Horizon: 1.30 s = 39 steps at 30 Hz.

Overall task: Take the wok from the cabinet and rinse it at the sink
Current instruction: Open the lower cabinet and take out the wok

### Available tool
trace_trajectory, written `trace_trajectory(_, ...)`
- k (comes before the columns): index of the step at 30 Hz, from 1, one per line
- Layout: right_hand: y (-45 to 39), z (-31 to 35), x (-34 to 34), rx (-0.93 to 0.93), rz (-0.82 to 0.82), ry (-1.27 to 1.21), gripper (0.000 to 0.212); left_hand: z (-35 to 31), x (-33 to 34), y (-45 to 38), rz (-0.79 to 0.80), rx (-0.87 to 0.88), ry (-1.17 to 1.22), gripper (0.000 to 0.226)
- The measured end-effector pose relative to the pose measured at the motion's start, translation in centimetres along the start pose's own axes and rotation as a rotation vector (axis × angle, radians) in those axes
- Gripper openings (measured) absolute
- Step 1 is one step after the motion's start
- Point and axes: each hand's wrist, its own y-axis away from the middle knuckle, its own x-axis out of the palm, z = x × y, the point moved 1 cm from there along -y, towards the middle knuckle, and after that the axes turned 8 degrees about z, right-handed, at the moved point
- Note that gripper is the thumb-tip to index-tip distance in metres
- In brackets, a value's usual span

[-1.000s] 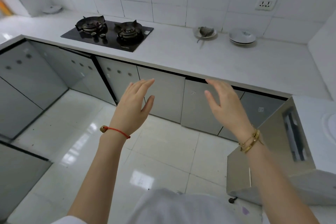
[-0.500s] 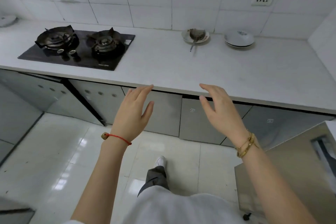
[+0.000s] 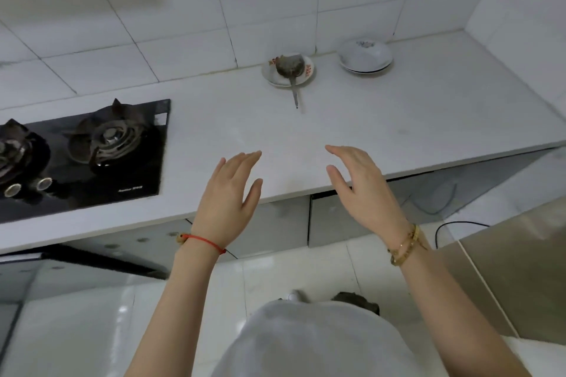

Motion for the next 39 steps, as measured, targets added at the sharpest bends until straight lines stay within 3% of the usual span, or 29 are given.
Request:
trace_trajectory(18,0.7,-1.8,1.6,0.176,-0.076,-0.028,0.039,0.9,2.2,-4.3,0.147,0.149,0.072,0.046)
trace_trajectory(39,5.4,-3.0,4.3,0.245,-0.175,-0.016,0.039,1.1,5.2,-0.2,0.187,0.247,0.102,0.044)
